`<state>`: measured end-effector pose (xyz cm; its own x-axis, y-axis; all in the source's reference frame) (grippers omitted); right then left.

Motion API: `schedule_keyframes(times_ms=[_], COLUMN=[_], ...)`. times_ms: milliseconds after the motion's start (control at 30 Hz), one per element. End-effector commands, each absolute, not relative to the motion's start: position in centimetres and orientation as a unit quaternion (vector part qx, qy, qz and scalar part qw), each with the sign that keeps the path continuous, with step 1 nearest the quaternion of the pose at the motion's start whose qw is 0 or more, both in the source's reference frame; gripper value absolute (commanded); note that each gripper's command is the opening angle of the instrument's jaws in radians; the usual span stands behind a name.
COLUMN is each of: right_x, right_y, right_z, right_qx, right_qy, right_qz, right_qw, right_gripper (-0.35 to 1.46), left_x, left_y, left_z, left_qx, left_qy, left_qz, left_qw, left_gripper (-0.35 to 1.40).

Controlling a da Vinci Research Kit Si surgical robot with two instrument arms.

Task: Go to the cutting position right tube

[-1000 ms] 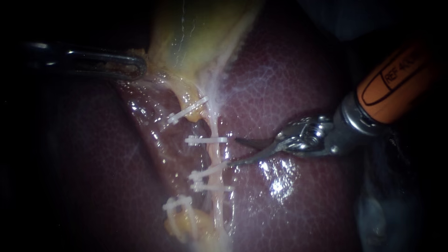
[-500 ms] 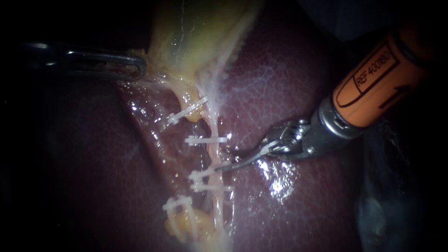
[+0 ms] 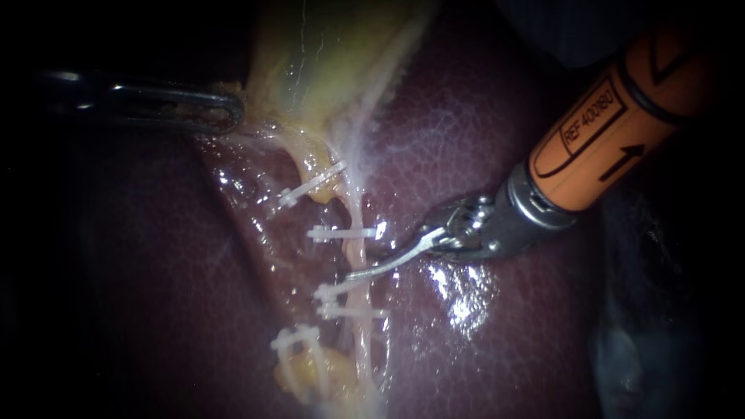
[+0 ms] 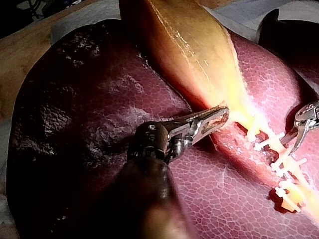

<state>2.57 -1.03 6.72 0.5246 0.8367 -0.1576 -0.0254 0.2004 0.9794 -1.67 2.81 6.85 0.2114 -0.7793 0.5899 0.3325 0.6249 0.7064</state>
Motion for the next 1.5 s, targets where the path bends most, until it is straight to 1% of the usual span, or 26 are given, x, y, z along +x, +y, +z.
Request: schedule_keyframes(times_ms=[33, 200, 267, 300, 367, 667, 867, 1133, 1333, 1433, 1500], right_x=[2.59, 2.74, 2.77, 2.79, 2.81, 2.93, 3.00, 3.13, 3.18, 3.19, 3.19], right_y=[-1.03, -1.01, -1.00, -1.00, -1.00, -0.98, -0.98, -1.02, -1.00, -0.95, -0.91], right_z=[6.72, 6.77, 6.79, 6.81, 6.84, 6.93, 6.92, 6.83, 6.59, 6.42, 6.33], right_qx=[0.549, 0.566, 0.570, 0.572, 0.576, 0.586, 0.596, 0.611, 0.623, 0.621, 0.617], right_qy=[0.374, 0.397, 0.408, 0.414, 0.425, 0.496, 0.521, 0.544, 0.558, 0.561, 0.567], right_qz=[0.315, 0.302, 0.296, 0.291, 0.281, 0.236, 0.215, 0.203, 0.199, 0.203, 0.200], right_qw=[0.677, 0.657, 0.649, 0.645, 0.639, 0.597, 0.572, 0.538, 0.511, 0.508, 0.508], right_gripper=[1.32, 1.32, 1.29, 1.26, 1.12, 0.90, 0.88, 0.88, 0.90, 0.92, 0.97], left_x=[-1.67, -1.67, -1.67, -1.67, -1.67, -1.68, -1.68, -1.68, -1.68, -1.68, -1.68], left_y=[2.81, 2.81, 2.81, 2.81, 2.81, 2.81, 2.81, 2.81, 2.81, 2.81, 2.81], left_z=[6.86, 6.86, 6.86, 6.86, 6.86, 6.86, 6.86, 6.86, 6.86, 6.86, 6.86], left_qx=[0.221, 0.220, 0.220, 0.220, 0.220, 0.220, 0.220, 0.220, 0.220, 0.220, 0.220], left_qy=[-0.506, -0.506, -0.506, -0.506, -0.506, -0.506, -0.506, -0.506, -0.506, -0.506, -0.506], left_qz=[-0.372, -0.372, -0.372, -0.373, -0.373, -0.373, -0.372, -0.373, -0.373, -0.373, -0.373], left_qw=[0.746, 0.746, 0.746, 0.746, 0.746, 0.746, 0.746, 0.746, 0.746, 0.746, 0.746], left_gripper=[-0.35, -0.35, -0.35, -0.35, -0.35, -0.35, -0.35, -0.35, -0.35, -0.35, -0.35])
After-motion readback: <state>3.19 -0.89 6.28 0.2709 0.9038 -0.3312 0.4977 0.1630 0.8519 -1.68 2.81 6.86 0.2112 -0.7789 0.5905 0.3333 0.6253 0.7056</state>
